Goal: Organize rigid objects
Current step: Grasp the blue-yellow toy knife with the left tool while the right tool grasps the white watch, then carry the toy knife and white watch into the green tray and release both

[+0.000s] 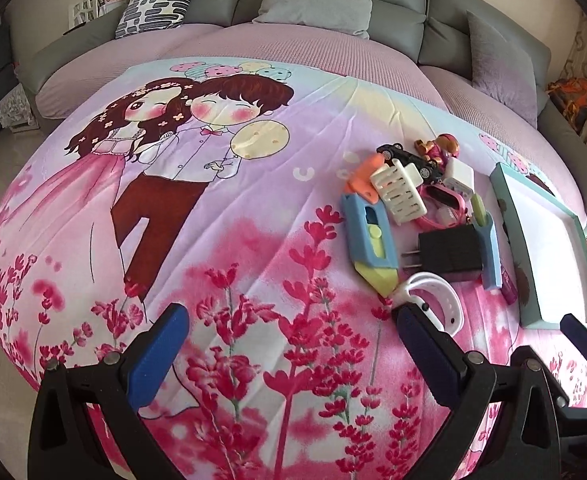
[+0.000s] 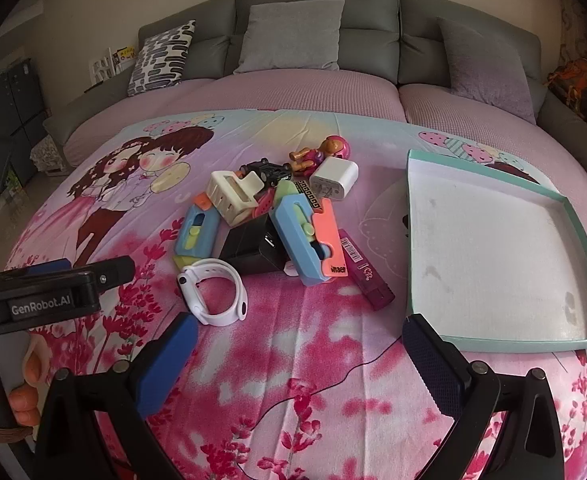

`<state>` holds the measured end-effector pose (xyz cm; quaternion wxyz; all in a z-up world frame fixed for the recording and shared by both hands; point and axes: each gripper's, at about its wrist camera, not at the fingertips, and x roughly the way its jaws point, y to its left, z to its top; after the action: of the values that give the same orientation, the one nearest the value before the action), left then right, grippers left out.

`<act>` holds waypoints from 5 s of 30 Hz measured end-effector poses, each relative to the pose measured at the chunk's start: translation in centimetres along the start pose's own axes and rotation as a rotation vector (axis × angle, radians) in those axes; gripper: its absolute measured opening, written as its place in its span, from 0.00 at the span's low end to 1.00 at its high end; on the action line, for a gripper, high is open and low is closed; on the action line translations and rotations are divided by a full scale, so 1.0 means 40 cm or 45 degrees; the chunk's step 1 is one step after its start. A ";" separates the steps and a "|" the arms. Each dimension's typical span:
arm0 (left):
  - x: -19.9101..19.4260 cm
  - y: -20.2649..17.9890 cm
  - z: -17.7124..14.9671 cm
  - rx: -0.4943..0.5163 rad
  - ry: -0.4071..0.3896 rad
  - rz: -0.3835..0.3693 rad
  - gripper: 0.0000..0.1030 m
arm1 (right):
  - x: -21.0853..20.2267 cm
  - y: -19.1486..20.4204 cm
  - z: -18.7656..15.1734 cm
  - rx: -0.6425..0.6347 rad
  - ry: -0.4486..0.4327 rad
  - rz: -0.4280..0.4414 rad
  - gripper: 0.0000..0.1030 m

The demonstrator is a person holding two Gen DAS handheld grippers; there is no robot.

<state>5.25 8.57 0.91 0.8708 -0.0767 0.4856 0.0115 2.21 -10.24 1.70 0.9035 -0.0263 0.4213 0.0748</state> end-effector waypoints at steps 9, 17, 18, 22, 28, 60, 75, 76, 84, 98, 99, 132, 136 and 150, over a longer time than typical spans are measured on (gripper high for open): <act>0.066 0.014 0.049 0.007 0.051 -0.013 1.00 | 0.117 0.072 0.019 -0.127 0.126 0.055 1.00; 0.105 0.025 0.063 0.005 0.073 -0.029 1.00 | 0.197 0.095 0.028 -0.164 0.197 0.088 1.00; 0.108 0.025 0.065 0.004 0.076 -0.035 1.00 | 0.203 0.097 0.030 -0.157 0.203 0.094 1.00; 0.117 0.021 0.074 0.001 0.081 -0.055 1.00 | 0.218 0.112 0.031 -0.172 0.215 0.110 0.99; 0.125 -0.010 0.088 0.052 0.078 -0.062 1.00 | 0.216 0.086 0.034 -0.115 0.193 0.110 0.91; 0.167 -0.053 0.110 0.124 0.021 0.026 0.41 | 0.168 0.000 0.009 0.015 0.154 0.168 0.48; -0.011 -0.018 0.145 0.034 -0.254 0.031 0.40 | 0.062 -0.060 0.028 0.150 -0.038 0.194 0.48; -0.024 -0.026 0.148 0.040 -0.276 0.025 0.40 | 0.057 -0.070 0.034 0.168 -0.054 0.191 0.48; -0.090 -0.149 0.190 0.128 -0.412 -0.041 0.40 | 0.035 -0.161 0.104 0.248 -0.184 0.050 0.48; -0.030 -0.478 0.209 0.367 -0.397 -0.208 0.40 | 0.045 -0.427 0.138 0.469 -0.232 -0.253 0.48; -0.024 -0.498 0.207 0.378 -0.392 -0.218 0.40 | 0.046 -0.449 0.130 0.491 -0.230 -0.267 0.48; 0.120 -0.794 0.103 0.577 -0.220 -0.201 0.37 | 0.043 -0.711 -0.005 0.752 -0.116 -0.519 0.48; 0.120 -0.782 0.106 0.565 -0.223 -0.192 0.38 | 0.042 -0.709 -0.001 0.746 -0.120 -0.533 0.55; 0.105 -0.734 0.132 0.535 -0.267 -0.157 0.89 | 0.034 -0.680 0.024 0.687 -0.188 -0.516 0.80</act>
<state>14.70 -19.91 3.68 0.9123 0.0784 0.3785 -0.1349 8.06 -36.84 0.86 0.9024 0.1359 0.3455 -0.2186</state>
